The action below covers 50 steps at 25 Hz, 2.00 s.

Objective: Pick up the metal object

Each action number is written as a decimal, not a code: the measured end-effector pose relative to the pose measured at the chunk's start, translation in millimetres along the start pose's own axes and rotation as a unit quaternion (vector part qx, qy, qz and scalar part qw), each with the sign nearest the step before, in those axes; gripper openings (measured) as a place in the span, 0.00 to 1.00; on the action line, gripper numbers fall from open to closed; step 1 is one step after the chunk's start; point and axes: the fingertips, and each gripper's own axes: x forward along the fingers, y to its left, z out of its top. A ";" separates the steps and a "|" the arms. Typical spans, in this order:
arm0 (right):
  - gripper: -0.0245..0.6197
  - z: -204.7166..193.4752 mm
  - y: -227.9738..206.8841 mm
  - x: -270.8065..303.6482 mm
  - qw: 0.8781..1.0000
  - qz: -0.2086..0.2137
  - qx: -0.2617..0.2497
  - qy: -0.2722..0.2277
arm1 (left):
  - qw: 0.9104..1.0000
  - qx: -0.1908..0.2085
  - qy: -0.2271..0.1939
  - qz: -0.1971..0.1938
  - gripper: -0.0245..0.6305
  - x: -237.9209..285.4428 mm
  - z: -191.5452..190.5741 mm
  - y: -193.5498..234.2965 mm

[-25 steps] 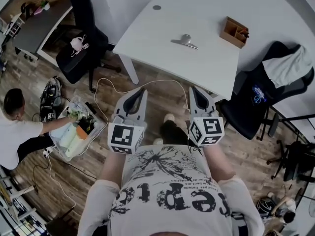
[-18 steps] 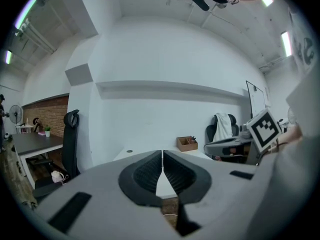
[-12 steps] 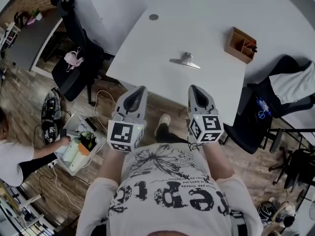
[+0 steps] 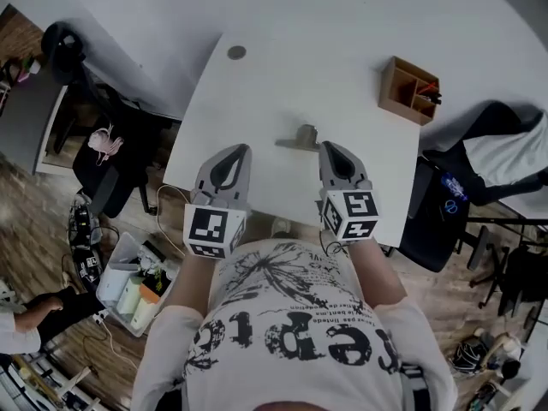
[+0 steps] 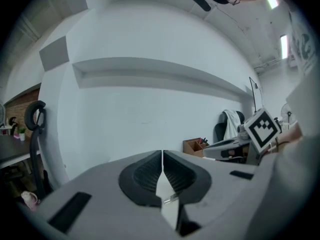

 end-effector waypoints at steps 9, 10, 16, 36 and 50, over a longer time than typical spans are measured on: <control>0.02 -15.6 -16.4 46.9 0.998 -0.033 0.011 0.051 | 0.998 -0.018 0.007 -0.052 0.05 60.8 -3.2 26.2; 0.03 -20.7 -19.0 52.0 0.997 -0.041 0.015 0.060 | 0.998 -0.018 0.006 -0.062 0.05 66.4 -4.3 29.0; 0.03 -58.2 -31.9 86.6 0.988 -0.097 0.045 0.110 | 0.991 -0.007 0.006 -0.132 0.05 98.1 -14.5 48.6; 0.48 -176.0 -58.6 155.4 0.926 -0.198 0.117 0.300 | 0.969 -0.037 0.081 -0.229 0.05 156.4 -76.5 85.8; 0.47 -183.0 -54.3 161.1 0.913 -0.208 0.115 0.332 | 0.974 -0.040 0.071 -0.213 0.05 150.0 -80.9 110.8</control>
